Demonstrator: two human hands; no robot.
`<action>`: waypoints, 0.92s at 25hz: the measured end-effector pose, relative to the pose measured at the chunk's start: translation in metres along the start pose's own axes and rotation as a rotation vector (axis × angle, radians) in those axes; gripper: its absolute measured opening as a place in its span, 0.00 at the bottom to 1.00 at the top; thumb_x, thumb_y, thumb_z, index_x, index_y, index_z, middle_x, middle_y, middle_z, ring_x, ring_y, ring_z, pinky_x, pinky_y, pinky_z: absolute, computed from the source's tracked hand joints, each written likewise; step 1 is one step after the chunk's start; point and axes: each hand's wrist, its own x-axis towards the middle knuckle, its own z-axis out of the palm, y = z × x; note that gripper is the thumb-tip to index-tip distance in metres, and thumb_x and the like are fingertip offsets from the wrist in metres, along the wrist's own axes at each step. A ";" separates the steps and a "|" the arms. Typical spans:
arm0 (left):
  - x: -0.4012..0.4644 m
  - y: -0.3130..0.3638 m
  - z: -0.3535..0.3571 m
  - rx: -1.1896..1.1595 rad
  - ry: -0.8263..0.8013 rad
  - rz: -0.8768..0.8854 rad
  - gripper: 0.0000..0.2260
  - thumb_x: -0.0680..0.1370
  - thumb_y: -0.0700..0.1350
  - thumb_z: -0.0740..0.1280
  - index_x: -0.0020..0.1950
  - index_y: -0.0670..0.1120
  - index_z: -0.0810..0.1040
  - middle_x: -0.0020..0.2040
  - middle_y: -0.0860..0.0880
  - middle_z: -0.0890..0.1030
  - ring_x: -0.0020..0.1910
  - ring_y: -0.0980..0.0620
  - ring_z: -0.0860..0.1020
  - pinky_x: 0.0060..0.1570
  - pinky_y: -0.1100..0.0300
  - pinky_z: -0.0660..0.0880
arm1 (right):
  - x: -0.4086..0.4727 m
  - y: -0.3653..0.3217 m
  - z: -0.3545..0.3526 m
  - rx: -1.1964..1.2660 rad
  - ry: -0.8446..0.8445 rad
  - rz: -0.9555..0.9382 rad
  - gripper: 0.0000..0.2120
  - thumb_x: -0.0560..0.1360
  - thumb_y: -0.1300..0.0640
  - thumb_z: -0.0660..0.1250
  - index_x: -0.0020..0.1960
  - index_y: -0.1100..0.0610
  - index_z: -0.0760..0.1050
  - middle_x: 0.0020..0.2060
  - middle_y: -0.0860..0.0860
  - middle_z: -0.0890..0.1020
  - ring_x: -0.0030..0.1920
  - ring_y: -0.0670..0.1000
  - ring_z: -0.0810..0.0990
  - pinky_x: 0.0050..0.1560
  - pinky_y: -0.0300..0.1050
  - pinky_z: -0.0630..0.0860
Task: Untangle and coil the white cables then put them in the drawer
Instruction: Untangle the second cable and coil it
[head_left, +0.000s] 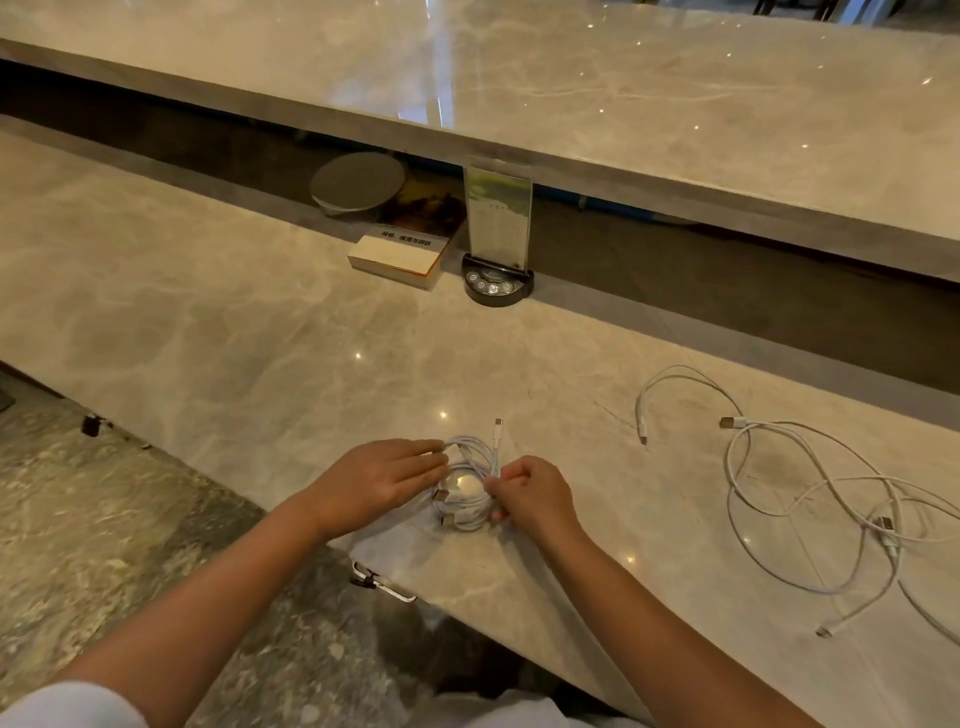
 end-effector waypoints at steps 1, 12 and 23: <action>-0.002 -0.003 0.005 -0.027 -0.046 0.006 0.15 0.82 0.41 0.53 0.64 0.40 0.73 0.56 0.41 0.82 0.54 0.46 0.82 0.48 0.56 0.81 | -0.001 0.005 0.002 -0.005 0.039 -0.001 0.06 0.72 0.57 0.70 0.41 0.57 0.74 0.32 0.52 0.81 0.29 0.47 0.80 0.35 0.42 0.77; -0.011 0.005 -0.002 -0.133 -0.432 -0.001 0.30 0.76 0.66 0.52 0.76 0.58 0.51 0.77 0.40 0.53 0.76 0.43 0.51 0.70 0.50 0.58 | 0.000 0.023 0.013 -0.042 0.111 -0.024 0.08 0.75 0.55 0.67 0.41 0.56 0.71 0.35 0.54 0.81 0.27 0.47 0.77 0.29 0.35 0.70; 0.060 0.035 -0.016 -0.077 -0.188 -0.061 0.21 0.78 0.55 0.55 0.64 0.44 0.75 0.50 0.45 0.83 0.46 0.46 0.81 0.40 0.56 0.79 | -0.004 0.026 -0.035 -0.112 0.050 -0.085 0.07 0.73 0.54 0.66 0.43 0.58 0.77 0.36 0.51 0.81 0.36 0.52 0.81 0.41 0.47 0.78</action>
